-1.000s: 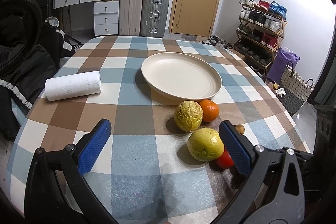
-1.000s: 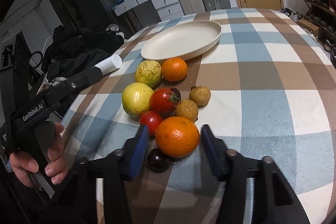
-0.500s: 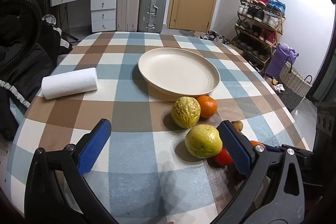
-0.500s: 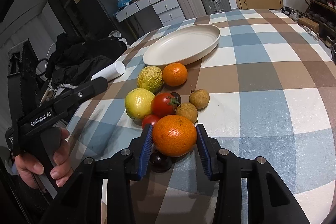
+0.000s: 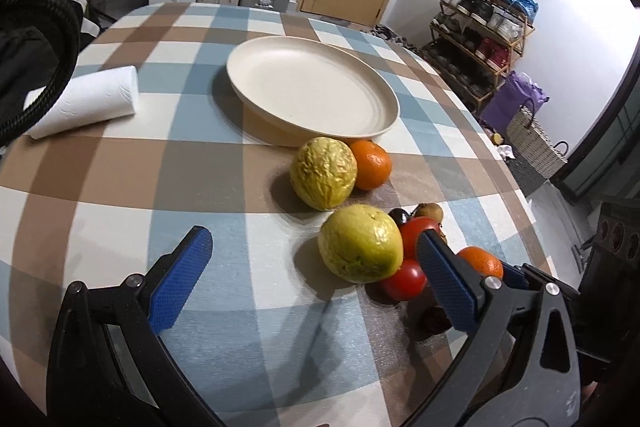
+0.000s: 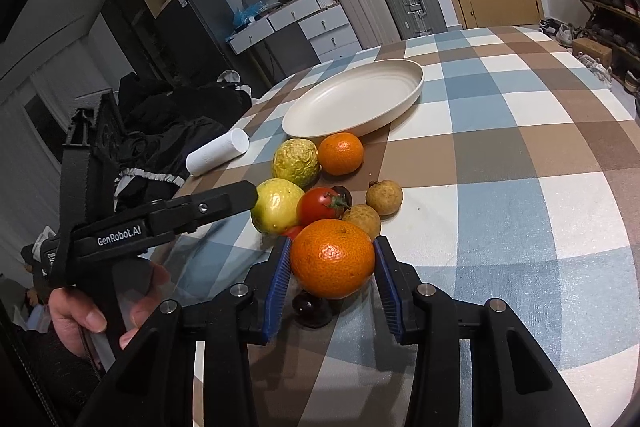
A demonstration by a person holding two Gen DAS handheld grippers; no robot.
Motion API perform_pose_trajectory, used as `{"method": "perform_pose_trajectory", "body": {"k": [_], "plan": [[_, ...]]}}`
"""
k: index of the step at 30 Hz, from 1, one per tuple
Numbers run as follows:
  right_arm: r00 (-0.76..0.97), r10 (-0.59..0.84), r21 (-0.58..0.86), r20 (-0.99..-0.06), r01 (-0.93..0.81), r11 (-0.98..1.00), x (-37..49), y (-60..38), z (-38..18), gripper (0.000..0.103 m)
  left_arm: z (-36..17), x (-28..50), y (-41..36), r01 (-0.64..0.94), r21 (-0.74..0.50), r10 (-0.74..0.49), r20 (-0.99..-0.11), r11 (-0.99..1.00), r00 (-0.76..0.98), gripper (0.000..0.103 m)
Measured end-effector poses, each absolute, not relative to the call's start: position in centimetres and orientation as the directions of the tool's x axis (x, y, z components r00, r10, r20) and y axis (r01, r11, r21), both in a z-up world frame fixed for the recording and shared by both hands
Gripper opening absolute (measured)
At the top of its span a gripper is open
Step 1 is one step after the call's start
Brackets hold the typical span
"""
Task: Organize fruits
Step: 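Close the left gripper on the smooth green-yellow citrus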
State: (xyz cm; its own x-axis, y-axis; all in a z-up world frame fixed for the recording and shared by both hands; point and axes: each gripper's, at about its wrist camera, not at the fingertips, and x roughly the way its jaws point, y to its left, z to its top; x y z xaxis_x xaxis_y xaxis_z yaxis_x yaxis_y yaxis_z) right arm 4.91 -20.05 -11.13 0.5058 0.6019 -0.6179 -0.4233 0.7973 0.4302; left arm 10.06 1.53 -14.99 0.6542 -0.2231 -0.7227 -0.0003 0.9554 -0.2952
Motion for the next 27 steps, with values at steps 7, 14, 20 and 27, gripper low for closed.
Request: {"method": "perform_pose_trajectory", "body": {"k": [7, 14, 20, 27], "plan": [[0.5, 0.614, 0.441, -0.611, -0.429, 0.788, 4.9, -20.2, -11.2, 0.042, -16.0, 11.1, 1.5, 0.012, -0.354, -0.286, -0.735, 0.935, 0.615, 0.082], [0.493, 0.618, 0.445, -0.612, -0.432, 0.784, 5.0, -20.1, -11.3, 0.042, -16.6, 11.7, 1.6, 0.042, -0.435, -0.373, -0.713, 0.899, 0.594, 0.065], [0.492, 0.617, 0.445, -0.614, -0.43, 0.786, 5.0, -20.2, -11.4, 0.042, -17.7, 12.2, 1.4, 0.066, -0.523, -0.467, -0.687, 0.85, 0.556, 0.048], [0.491, 0.615, 0.444, -0.617, -0.429, 0.787, 5.1, -20.2, -11.5, 0.042, -18.0, 12.6, 1.1, 0.073, -0.538, -0.479, -0.671, 0.84, 0.566, 0.047]]}}
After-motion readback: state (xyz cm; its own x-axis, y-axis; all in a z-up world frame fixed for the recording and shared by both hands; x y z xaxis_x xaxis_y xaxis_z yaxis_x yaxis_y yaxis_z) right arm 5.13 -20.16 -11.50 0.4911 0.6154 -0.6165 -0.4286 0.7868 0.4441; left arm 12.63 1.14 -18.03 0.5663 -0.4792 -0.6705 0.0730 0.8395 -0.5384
